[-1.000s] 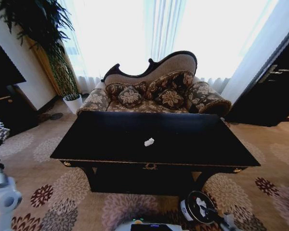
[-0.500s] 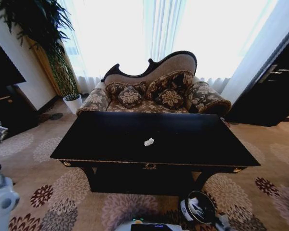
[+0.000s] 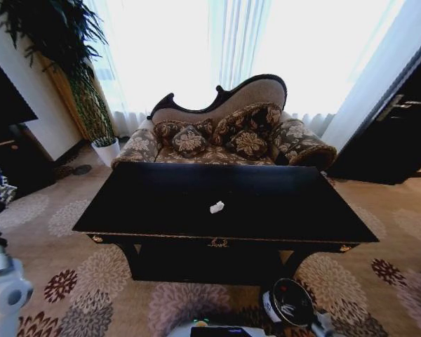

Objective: Move to the front of the table and place the trash on the table into the trash bin.

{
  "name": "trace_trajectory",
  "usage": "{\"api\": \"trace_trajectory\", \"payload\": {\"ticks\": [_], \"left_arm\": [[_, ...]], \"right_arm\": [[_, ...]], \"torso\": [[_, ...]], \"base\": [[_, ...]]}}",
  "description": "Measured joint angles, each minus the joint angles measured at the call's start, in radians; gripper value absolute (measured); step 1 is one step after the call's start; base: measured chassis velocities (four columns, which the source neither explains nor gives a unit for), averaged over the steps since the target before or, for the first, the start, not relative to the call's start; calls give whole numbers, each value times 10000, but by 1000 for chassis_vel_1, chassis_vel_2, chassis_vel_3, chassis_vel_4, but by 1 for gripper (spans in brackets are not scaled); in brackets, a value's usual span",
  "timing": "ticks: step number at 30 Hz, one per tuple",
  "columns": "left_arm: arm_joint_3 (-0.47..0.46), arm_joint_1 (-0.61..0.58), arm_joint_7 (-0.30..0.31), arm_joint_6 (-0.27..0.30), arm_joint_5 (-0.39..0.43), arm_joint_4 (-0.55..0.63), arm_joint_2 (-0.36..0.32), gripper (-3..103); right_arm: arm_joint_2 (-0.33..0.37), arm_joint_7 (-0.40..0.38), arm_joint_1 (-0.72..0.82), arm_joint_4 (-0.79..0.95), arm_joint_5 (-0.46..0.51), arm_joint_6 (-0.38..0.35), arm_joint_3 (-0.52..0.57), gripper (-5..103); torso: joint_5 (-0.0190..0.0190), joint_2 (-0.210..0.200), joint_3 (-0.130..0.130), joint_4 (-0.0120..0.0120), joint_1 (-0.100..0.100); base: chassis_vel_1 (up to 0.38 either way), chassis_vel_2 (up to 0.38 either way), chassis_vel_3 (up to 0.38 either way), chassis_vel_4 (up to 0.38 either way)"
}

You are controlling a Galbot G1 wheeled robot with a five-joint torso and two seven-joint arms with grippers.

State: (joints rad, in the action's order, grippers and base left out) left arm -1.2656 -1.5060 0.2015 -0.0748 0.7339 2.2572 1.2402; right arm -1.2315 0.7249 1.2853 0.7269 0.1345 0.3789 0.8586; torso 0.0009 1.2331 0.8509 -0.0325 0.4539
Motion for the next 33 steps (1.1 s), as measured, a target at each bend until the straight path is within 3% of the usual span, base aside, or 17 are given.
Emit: {"api": "trace_trajectory", "payload": {"ticks": [2,5,8,10,13,21,28,33], "left_arm": [[164,51,17,3,-61,-36,18,100],[333,65,23,13,-116,22,79,100],[732,147,181,238,45,216,433,100],[860,168,206,258,1,216,529,100],[1371,189,230,218,-343,203,784,100],[1712,241,252,262,-473,188,873,100],[1658,292,318,458,-403,205,815,100],[1903,414,344,571,-441,209,873,100]], "right_arm": [[-31,184,211,359,-13,528,102,100],[-46,482,641,846,428,859,65,100],[-377,1069,1577,2531,2528,407,-180,100],[-436,1257,1733,2907,2851,272,-168,100],[-383,2274,2228,3934,3483,147,134,100],[-286,2499,3301,5808,4430,-1,360,100],[-275,1898,4398,8035,5277,67,631,100],[140,2315,4713,8885,5497,14,1222,100]], "torso": [[-21,0,-1,3,0],[-15,0,0,4,1],[-2,0,-1,-5,0],[-4,0,-1,-3,-1],[-17,1,-1,3,0],[-7,0,-1,0,0],[-12,1,-1,1,0],[-10,1,-1,0,0]], "base": [[0,0,0,0],[0,0,0,0],[0,0,0,0],[0,0,0,0],[0,0,0,0],[0,0,0,0],[0,0,0,0],[0,0,0,0]]}}
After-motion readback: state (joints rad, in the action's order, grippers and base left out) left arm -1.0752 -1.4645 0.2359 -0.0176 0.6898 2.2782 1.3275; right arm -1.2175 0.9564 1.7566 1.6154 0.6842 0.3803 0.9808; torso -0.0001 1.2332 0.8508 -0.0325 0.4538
